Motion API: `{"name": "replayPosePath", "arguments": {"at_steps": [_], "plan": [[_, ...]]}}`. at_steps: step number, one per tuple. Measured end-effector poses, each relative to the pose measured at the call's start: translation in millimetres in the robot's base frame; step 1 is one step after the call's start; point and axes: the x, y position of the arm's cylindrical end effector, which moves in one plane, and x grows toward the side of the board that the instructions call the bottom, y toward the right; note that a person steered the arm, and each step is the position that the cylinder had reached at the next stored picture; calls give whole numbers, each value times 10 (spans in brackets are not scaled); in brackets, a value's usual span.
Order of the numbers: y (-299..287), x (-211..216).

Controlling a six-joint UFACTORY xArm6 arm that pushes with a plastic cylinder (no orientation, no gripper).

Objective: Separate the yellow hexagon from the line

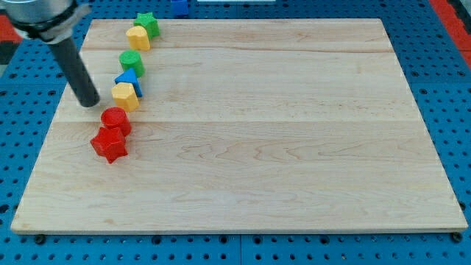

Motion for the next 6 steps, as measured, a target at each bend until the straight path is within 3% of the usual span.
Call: {"name": "replayPosePath", "arguments": {"at_steps": [3, 5, 6], "plan": [[1772, -305], [2236, 0], [2089, -546]]}}
